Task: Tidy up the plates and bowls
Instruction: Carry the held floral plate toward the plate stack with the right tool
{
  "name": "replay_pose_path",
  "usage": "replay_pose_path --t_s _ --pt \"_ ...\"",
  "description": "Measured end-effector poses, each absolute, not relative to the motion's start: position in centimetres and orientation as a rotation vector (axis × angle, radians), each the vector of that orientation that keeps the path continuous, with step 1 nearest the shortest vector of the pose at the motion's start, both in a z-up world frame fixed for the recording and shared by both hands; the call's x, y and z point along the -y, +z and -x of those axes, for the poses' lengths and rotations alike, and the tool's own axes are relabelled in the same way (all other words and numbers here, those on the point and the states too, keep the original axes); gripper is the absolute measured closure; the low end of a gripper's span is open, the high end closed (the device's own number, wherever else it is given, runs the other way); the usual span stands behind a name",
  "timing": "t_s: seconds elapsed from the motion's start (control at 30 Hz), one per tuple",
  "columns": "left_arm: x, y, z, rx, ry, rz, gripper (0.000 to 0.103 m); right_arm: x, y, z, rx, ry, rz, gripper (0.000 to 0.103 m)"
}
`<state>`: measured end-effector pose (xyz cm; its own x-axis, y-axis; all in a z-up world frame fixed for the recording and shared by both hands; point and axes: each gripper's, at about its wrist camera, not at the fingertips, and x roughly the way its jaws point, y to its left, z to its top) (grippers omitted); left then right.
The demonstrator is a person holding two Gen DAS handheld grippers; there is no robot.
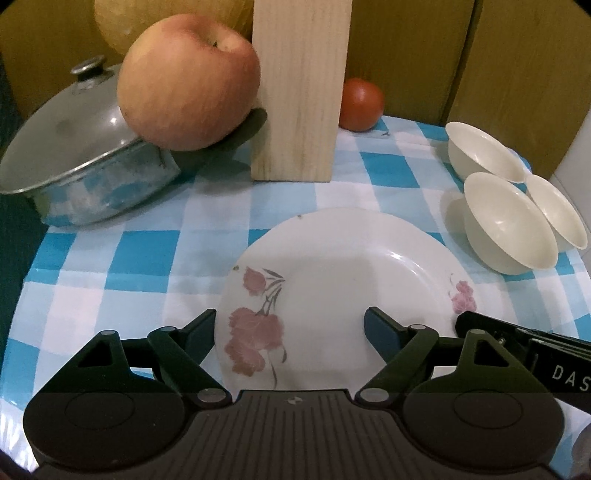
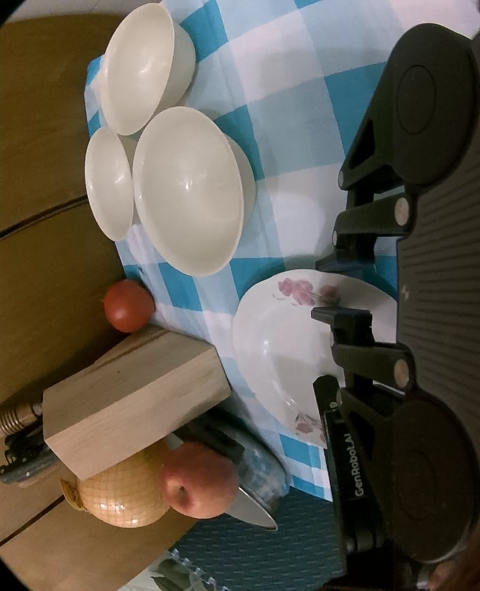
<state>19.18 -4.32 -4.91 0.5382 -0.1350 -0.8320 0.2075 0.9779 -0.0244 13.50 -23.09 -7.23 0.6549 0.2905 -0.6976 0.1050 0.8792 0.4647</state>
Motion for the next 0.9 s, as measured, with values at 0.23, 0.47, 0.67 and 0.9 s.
replay_pose_path --t_s 0.23,0.47,0.67,0.9 --pt "4.1 -4.0 -19.3 -0.954 -0.198 -0.064 0.015 23.2 -6.1 -13.6 -0.816 0.11 -0.523 0.082" --pt "4.0 -3.7 -19.3 -0.945 -0.194 -0.053 0.015 22.9 -5.7 -13.8 -0.818 0.11 -0.512 0.082" --pt "4.0 -4.5 -19.3 -0.975 -0.191 -0.056 0.015 23.0 -6.6 -13.9 -0.846 0.107 -0.522 0.082" --pt "4.1 -5.4 -19.5 -0.997 -0.19 -0.067 0.014 22.9 -7.7 -14.3 -0.878 0.099 -0.522 0.082"
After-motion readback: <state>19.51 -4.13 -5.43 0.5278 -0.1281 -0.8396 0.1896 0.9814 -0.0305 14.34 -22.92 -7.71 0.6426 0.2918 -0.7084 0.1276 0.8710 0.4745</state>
